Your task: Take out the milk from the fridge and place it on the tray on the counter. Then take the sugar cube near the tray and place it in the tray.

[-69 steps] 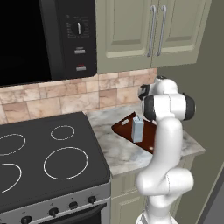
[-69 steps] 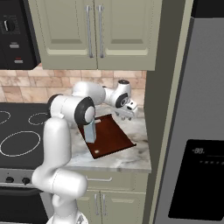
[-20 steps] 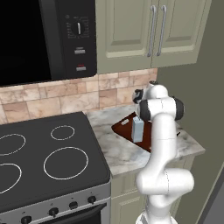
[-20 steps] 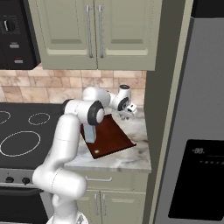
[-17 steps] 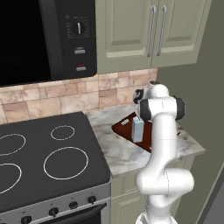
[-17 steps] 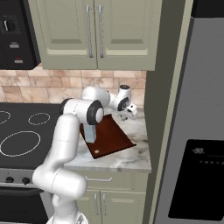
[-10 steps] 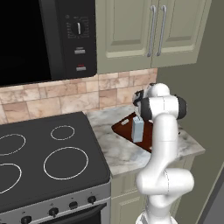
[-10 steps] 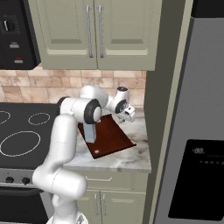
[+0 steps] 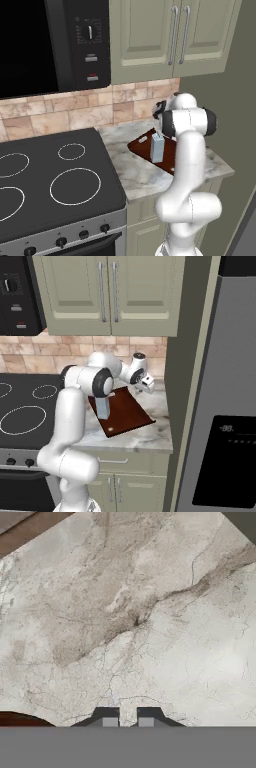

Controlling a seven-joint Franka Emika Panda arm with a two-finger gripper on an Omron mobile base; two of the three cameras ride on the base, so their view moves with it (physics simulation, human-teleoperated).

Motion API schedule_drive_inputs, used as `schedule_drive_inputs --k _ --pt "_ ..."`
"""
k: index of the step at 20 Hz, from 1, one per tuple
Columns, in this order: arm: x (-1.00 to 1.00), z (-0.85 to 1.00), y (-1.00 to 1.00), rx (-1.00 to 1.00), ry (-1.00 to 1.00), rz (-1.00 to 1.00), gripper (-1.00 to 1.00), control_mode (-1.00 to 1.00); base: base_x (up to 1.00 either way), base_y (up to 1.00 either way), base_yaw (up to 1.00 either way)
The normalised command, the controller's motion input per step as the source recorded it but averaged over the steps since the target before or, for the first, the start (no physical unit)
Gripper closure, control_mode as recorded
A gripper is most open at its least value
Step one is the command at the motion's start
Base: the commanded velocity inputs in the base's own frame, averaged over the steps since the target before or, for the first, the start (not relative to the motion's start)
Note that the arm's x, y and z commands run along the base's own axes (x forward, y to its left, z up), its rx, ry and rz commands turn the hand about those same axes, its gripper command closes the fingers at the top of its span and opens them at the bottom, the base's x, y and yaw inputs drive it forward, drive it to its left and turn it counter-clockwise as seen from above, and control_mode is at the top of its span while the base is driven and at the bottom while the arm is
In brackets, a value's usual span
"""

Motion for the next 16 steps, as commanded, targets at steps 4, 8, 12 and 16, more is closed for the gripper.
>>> schedule_drive_inputs --k 4,8,12,16 --pt "-0.44 0.43 -0.04 0.04 -0.02 -0.06 1.00 -1.00 0.00 0.00 0.00" --pt "-0.93 0.25 -0.03 0.09 0.00 -0.11 1.00 -1.00 0.00 0.00 0.00" --pt "-0.97 0.00 0.00 0.09 0.00 -0.09 1.00 -1.00 0.00 0.00 0.00" --pt "-0.93 0.00 0.02 0.06 0.00 -0.05 1.00 -1.00 0.00 0.00 0.00"
